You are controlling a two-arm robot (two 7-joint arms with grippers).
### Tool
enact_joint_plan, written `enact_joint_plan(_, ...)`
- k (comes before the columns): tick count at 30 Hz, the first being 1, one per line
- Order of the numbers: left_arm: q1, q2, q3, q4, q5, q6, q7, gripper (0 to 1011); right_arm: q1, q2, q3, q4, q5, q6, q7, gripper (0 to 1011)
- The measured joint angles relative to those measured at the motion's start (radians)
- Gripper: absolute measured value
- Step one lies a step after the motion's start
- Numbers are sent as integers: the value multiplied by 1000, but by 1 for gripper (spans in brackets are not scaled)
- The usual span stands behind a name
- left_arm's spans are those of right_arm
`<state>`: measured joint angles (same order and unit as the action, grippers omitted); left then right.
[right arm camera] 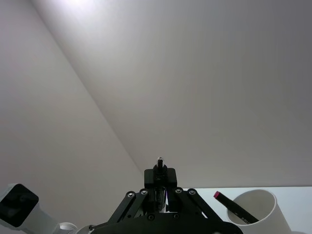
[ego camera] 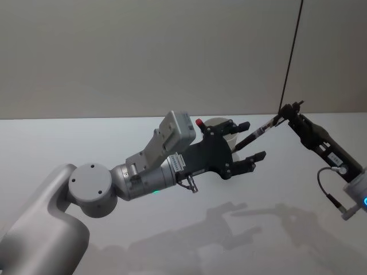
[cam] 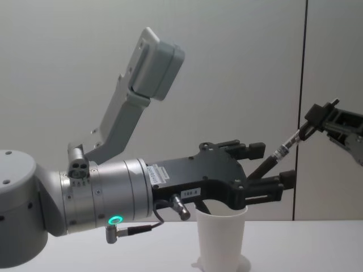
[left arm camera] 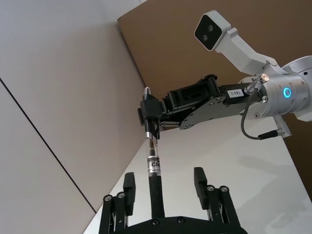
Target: Place the pen into the pen holder.
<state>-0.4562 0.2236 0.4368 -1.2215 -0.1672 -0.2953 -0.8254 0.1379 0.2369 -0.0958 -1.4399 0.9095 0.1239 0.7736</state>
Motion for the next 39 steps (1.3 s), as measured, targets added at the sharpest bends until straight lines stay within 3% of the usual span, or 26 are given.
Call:
enact_joint_plan(4, 0, 0, 0, 0, 0, 0, 0, 880, 7, 5, 0, 3, -16, -13, 0, 123)
enact_joint_plan(10, 0, 0, 0, 0, 0, 0, 0, 999, 23, 17, 5, 15, -44, -38, 3, 123)
enact_joint_plan(28, 0, 0, 0, 0, 0, 0, 0, 1004, 96, 53, 25, 73, -135, -97, 18, 123)
enact_joint_plan(39, 0, 0, 0, 0, 0, 0, 0, 1004, 174, 47, 6, 122, -232, -116, 14, 123)
